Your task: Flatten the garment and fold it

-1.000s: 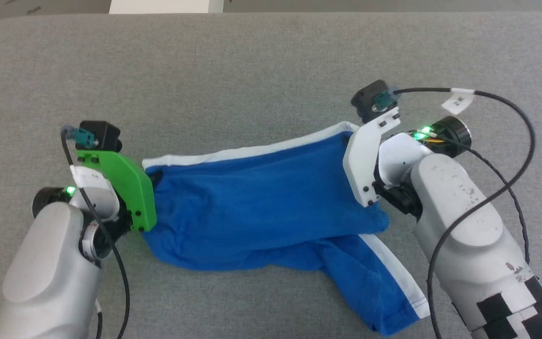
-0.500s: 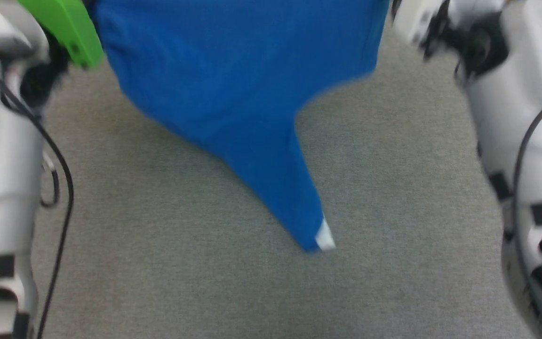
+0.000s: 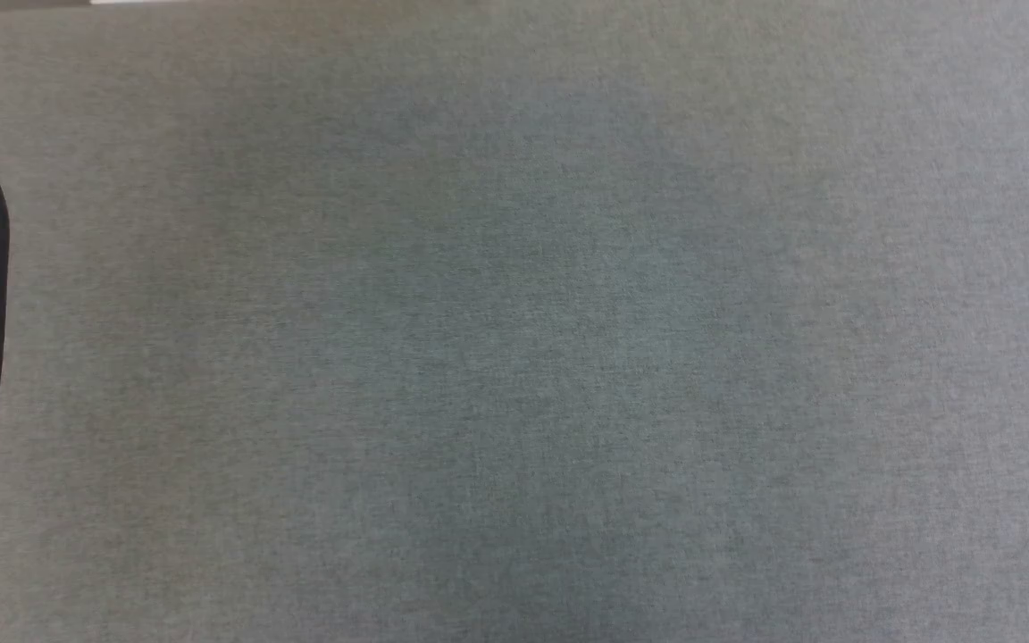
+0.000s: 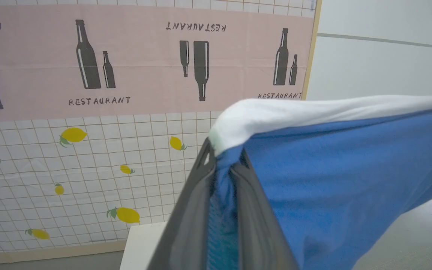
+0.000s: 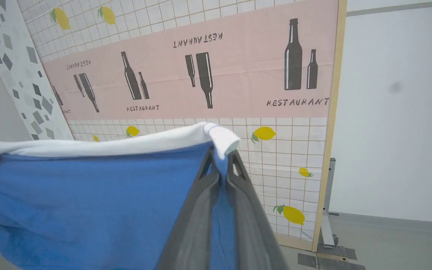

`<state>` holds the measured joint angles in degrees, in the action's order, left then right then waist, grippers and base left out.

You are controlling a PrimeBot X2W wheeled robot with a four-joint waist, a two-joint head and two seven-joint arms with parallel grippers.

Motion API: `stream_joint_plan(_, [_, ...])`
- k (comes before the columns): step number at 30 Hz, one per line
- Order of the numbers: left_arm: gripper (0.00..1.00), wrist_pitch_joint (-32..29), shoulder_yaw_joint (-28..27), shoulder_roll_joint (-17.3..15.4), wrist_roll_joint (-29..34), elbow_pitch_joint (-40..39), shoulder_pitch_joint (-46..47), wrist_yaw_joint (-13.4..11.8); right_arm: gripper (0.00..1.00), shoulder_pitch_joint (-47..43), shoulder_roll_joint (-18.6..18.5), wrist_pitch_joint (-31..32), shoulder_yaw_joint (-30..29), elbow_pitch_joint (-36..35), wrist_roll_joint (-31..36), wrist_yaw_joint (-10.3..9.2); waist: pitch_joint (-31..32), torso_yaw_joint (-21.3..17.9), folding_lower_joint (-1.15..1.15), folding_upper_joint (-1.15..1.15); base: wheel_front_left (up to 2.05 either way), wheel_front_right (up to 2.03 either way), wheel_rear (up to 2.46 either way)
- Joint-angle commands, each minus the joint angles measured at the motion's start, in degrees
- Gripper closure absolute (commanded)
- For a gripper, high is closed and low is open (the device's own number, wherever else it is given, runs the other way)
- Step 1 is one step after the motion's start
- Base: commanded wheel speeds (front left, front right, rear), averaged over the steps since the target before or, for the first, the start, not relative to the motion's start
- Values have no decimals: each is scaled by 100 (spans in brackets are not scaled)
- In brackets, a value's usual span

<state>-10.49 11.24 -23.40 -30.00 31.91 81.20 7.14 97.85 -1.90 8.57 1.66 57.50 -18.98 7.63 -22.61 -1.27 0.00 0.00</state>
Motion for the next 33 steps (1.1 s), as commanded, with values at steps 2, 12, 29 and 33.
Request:
stream_joint_plan(2, [100, 212, 30, -174, -30, 180, 48, 17, 100, 59, -98, -195, -40, 222, -8, -14, -126, -86, 0, 0, 0, 0, 0])
stream_joint_plan(12, [100, 1969, 1462, -702, -1233, -418, -1948, 34, 100, -2064, -98, -487, 1402, -567, -1765, -14, 245, -44, 0, 0, 0, 0, 0])
stream_joint_plan(29, [100, 2542, 1363, -496, -1659, -2574, -7180, -855, 100, -8347, -442, 1618, 891, -4851, -1946, -14, 1861, 29, 0, 0, 0, 0, 0])
stream_joint_plan(33, [100, 2544, 1484, -429, -1650, -2644, -7896, -970, 100, -9566, -388, 2297, 591, -5660, -1877, -14, 2068, 103, 0, 0, 0, 0, 0])
